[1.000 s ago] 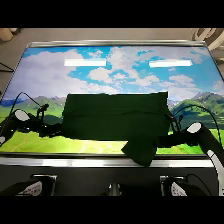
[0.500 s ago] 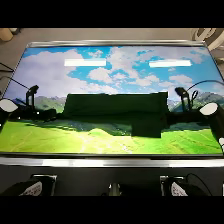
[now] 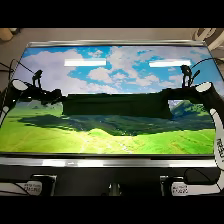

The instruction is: Fold the shirts.

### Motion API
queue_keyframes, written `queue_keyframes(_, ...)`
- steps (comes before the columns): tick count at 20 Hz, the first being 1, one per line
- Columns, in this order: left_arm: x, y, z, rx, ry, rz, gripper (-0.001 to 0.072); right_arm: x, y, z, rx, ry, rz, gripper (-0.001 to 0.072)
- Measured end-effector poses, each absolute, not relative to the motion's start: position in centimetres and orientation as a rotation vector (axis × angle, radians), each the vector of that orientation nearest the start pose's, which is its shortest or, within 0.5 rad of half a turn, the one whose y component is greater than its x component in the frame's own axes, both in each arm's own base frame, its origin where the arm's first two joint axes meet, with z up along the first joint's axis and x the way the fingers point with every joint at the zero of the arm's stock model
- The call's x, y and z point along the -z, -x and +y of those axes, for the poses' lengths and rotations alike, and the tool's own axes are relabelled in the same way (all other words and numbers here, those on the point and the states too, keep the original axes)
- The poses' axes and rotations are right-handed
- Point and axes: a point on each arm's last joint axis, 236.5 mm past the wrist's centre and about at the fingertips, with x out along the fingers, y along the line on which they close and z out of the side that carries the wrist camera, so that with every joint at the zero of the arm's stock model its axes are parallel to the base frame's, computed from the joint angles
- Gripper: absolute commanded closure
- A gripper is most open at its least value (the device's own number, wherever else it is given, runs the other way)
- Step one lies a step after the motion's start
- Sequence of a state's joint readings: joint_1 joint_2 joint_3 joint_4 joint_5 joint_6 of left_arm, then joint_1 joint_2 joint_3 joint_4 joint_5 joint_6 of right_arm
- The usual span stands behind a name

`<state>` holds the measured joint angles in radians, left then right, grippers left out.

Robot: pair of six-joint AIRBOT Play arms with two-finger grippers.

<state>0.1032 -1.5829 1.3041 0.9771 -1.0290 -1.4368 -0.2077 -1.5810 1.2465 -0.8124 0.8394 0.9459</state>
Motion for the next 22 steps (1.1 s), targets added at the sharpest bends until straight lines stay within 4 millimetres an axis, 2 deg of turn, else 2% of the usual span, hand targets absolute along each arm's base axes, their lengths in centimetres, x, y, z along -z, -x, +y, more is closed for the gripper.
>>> queue_keyframes(1, 3.2, -47.0, -7.1, 0.236, 0.570, 1.219, 0.0678, 2.8, -50.6, 1.9, -0.328, -0.343, 0.944, 0.0686)
queue_keyframes(2, 3.8, -47.5, -7.5, 0.242, 0.599, 1.225, 0.0569, 3.7, -50.7, 2.1, -0.330, -0.354, 0.960, 0.0599)
queue_keyframes(3, 4.4, -48.0, -7.9, 0.246, 0.625, 1.231, 0.0229, 4.4, -50.9, 2.3, -0.333, -0.365, 0.971, 0.0307)
queue_keyframes(4, 5.0, -48.2, -8.2, 0.249, 0.644, 1.240, -0.0013, 4.8, -51.0, 2.4, -0.337, -0.366, 0.975, 0.0009)
queue_keyframes(5, 5.3, -48.4, -8.4, 0.251, 0.661, 1.244, -0.0013, 5.0, -51.2, 2.3, -0.343, -0.357, 0.976, -0.0008)
queue_keyframes(7, 5.1, -48.8, -8.1, 0.251, 0.685, 1.236, -0.0013, 4.3, -51.4, 1.5, -0.361, -0.314, 0.963, -0.0008)
queue_keyframes(9, 3.8, -49.1, -7.4, 0.266, 0.685, 1.219, -0.0013, 3.7, -50.8, -0.8, -0.350, -0.245, 0.979, -0.0008)
queue_keyframes(11, 1.4, -49.2, -7.2, 0.298, 0.669, 1.186, -0.0013, 4.0, -49.5, -3.5, -0.320, -0.202, 1.032, -0.0008)
queue_keyframes(13, -1.2, -48.9, -7.5, 0.329, 0.638, 1.149, -0.0013, 5.3, -47.6, -5.2, -0.312, -0.188, 1.118, -0.0008)
queue_keyframes(16, -5.5, -48.1, -10.0, 0.398, 0.584, 1.089, -0.0013, 7.6, -45.4, -4.3, -0.367, -0.242, 1.236, -0.0008)
queue_keyframes(19, -9.1, -46.5, -14.1, 0.490, 0.517, 1.044, -0.0013, 9.1, -44.7, -1.2, -0.432, -0.323, 1.297, -0.0005)
queue_keyframes(20, -10.0, -45.7, -15.7, 0.526, 0.495, 1.038, -0.0013, 9.3, -44.8, -0.1, -0.441, -0.349, 1.305, 0.0034)
queue_keyframes(21, -10.8, -45.0, -17.2, 0.560, 0.474, 1.032, -0.0013, 9.5, -45.0, 0.8, -0.442, -0.373, 1.311, 0.0270)
queue_keyframes(22, -11.1, -44.4, -18.6, 0.589, 0.457, 1.033, -0.0013, 9.8, -45.3, 1.7, -0.441, -0.380, 1.313, 0.0626)
